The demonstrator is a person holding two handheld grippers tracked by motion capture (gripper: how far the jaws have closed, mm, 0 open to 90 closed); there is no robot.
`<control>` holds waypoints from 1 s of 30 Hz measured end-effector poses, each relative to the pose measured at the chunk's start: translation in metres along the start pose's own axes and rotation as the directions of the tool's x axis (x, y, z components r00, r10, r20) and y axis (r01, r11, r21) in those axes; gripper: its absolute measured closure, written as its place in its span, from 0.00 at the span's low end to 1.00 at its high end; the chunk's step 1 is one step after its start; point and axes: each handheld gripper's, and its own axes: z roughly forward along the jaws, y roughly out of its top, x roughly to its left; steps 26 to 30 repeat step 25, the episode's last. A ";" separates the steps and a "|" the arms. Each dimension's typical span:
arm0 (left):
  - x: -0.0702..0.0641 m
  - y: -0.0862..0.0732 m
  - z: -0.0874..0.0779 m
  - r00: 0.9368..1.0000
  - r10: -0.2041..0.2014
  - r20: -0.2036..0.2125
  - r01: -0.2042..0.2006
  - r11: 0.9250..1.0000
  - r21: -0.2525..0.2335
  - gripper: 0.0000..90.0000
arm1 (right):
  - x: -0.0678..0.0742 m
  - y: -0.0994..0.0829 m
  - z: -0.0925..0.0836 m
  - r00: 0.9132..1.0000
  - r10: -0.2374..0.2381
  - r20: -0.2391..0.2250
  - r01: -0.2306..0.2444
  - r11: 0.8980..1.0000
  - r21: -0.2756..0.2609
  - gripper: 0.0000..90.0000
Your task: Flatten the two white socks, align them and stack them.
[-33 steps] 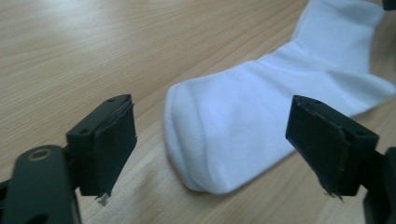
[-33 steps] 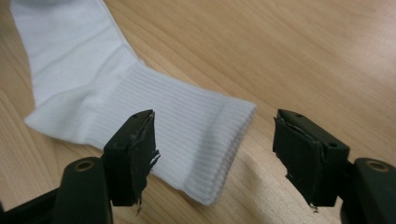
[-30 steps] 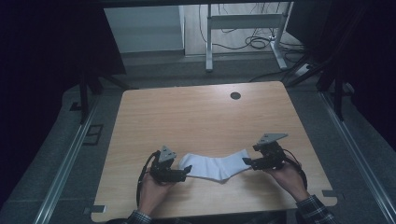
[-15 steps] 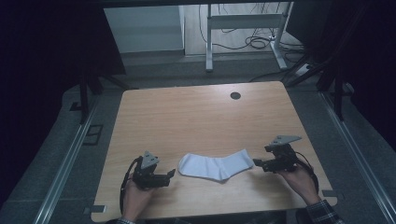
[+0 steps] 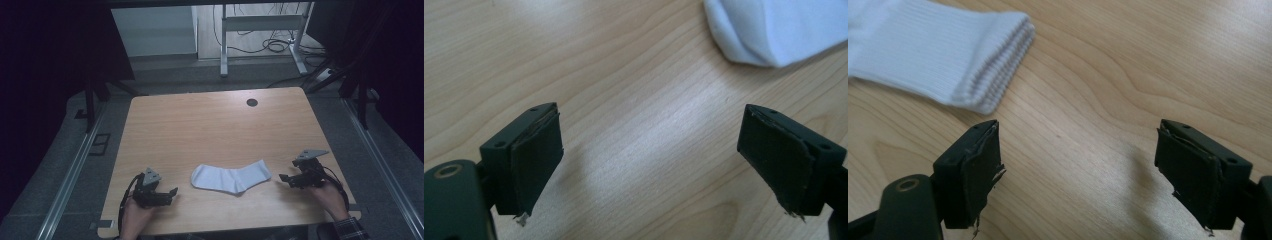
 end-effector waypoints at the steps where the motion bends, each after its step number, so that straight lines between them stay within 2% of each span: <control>1: 0.001 -0.001 0.001 1.000 -0.002 0.002 0.002 1.000 -0.001 0.13 | -0.001 -0.001 0.001 1.000 -0.005 0.002 0.005 1.000 0.004 0.20; 4: 0.001 -0.002 0.004 1.000 -0.004 0.005 0.004 1.000 0.009 0.13 | -0.004 -0.005 0.005 1.000 0.000 0.004 -0.001 1.000 0.016 0.18; 9: 0.001 -0.004 0.009 1.000 0.004 0.010 -0.005 0.999 0.035 0.12 | -0.006 -0.008 0.008 1.000 -0.023 0.016 0.023 1.000 0.010 0.14; 11: 0.001 -0.004 0.009 1.000 0.009 0.012 -0.010 0.999 0.034 0.12 | -0.007 -0.009 0.010 0.999 -0.038 0.015 0.038 0.999 -0.003 0.09; 14: 0.002 -0.005 0.010 1.000 0.014 0.023 -0.015 1.000 0.021 0.12 | -0.007 -0.011 0.014 0.999 -0.033 0.016 0.033 0.999 -0.036 0.06; 16: 0.002 -0.005 0.010 1.000 0.014 0.023 -0.014 1.000 0.021 0.12 | -0.006 -0.012 0.016 0.999 -0.013 0.033 0.015 0.998 -0.059 0.05; 30: 0.001 -0.005 0.011 1.000 0.007 0.014 -0.008 1.000 0.021 0.12 | -0.006 -0.012 0.016 0.999 -0.005 0.038 0.008 0.998 -0.060 0.05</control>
